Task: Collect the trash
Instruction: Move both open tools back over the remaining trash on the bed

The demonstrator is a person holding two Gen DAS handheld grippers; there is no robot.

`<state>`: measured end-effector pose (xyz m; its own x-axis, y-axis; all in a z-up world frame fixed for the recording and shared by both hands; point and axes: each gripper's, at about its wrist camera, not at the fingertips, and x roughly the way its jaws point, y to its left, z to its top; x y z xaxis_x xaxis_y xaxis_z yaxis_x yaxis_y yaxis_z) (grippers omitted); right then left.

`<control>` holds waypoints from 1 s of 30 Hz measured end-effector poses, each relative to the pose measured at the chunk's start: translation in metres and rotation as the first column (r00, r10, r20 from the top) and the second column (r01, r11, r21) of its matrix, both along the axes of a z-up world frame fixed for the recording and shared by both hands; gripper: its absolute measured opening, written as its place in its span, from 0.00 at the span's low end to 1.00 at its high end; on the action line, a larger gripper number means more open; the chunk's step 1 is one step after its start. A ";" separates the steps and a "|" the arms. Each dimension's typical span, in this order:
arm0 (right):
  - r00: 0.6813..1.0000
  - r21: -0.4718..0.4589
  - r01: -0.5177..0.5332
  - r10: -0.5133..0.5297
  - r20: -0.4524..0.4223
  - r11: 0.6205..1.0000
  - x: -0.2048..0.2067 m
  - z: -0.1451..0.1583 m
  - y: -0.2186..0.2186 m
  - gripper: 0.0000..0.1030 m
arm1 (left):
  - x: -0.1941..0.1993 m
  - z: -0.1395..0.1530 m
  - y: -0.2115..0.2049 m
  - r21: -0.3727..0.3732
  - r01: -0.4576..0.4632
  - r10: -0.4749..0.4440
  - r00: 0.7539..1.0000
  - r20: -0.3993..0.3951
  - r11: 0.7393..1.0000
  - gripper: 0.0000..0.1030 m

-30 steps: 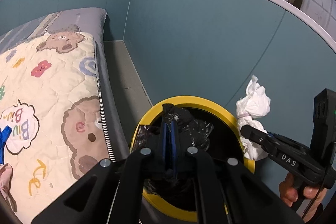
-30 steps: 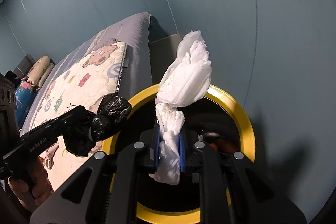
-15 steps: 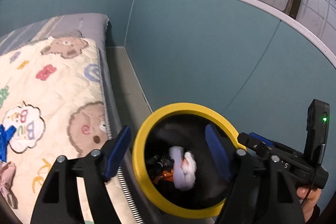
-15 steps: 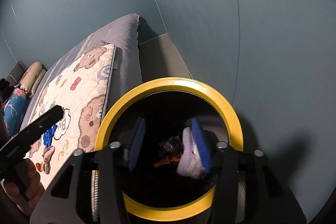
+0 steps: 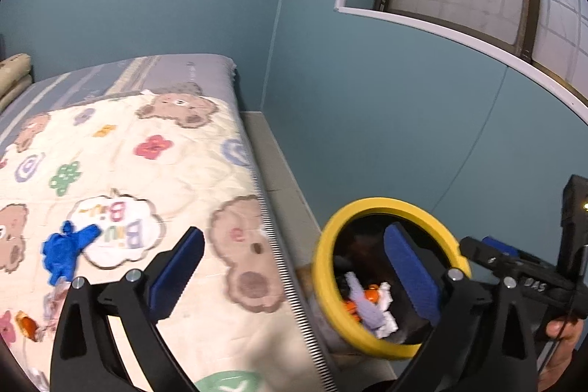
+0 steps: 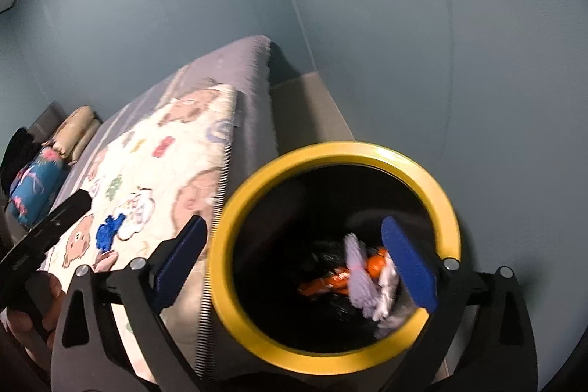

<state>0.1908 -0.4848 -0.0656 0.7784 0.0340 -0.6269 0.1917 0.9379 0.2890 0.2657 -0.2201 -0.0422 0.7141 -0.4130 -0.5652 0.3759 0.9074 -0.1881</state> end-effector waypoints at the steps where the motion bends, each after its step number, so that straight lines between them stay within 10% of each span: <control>1: 1.000 -0.001 -0.009 0.009 0.006 1.000 0.001 0.002 0.004 0.90 | -0.001 0.001 0.009 0.004 -0.013 0.013 1.000 0.003 1.000 0.92; 30: 0.895 -0.023 -0.445 0.444 -0.034 0.895 0.040 0.017 0.238 0.92 | -0.029 -0.040 0.277 0.127 -0.421 0.427 0.904 -0.031 0.898 0.92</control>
<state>0.2311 -0.2471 -0.0489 0.6692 0.3538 -0.6535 -0.2400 0.9352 0.2605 0.2368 0.0573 -0.0820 0.7728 -0.0084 -0.6346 -0.0575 0.9949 -0.0832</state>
